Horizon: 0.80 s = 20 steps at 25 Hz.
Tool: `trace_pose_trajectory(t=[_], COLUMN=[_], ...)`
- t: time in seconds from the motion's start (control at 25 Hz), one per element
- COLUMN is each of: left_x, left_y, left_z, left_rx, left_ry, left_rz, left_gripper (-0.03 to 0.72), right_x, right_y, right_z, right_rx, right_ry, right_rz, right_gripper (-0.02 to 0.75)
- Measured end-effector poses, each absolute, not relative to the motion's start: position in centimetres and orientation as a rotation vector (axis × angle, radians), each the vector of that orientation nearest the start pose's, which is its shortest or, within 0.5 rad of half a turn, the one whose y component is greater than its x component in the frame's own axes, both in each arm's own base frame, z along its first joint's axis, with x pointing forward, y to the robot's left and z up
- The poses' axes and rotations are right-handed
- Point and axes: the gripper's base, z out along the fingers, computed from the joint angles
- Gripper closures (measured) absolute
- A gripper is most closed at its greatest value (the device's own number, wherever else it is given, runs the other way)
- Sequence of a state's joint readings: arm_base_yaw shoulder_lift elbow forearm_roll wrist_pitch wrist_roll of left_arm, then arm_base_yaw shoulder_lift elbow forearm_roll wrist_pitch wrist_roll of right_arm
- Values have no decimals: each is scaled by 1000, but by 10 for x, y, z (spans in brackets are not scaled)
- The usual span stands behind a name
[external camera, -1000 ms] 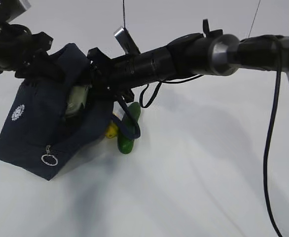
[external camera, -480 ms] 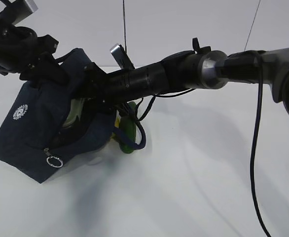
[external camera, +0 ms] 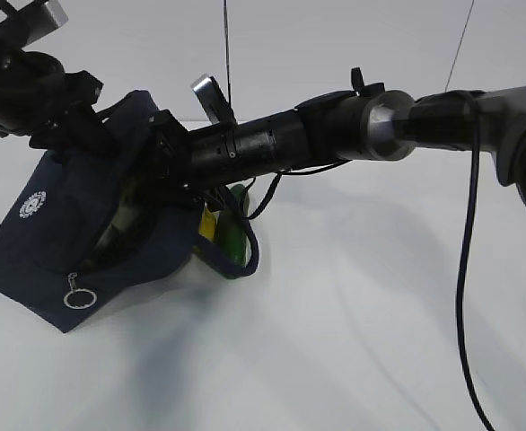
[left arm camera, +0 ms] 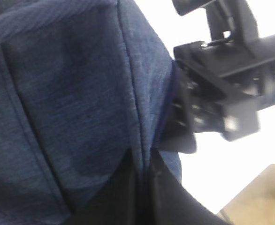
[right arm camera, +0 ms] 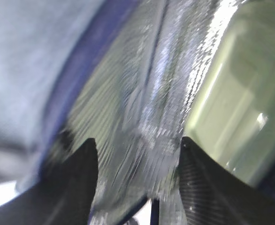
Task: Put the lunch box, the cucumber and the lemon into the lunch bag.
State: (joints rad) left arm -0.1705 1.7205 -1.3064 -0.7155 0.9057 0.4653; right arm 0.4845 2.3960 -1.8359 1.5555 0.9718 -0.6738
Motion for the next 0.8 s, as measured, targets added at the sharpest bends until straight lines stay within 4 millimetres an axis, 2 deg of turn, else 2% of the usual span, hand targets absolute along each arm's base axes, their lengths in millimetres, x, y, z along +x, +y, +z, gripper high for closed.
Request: trace_pose_trajectory(t=[0.52, 0.8], left_x=[350, 350], left_y=[-95, -93], left_z=[267, 267], left_rx=[330, 321], left_ry=[2606, 2607], left_rz=[-781, -779], left_gripper=[692, 692], right_x=[419, 419], right_y=[285, 283], right_z=[175, 176], right_rx=[-363, -370], right_ry=[2300, 2296], right_rz=[1916, 1931], right_gripper=[322, 322])
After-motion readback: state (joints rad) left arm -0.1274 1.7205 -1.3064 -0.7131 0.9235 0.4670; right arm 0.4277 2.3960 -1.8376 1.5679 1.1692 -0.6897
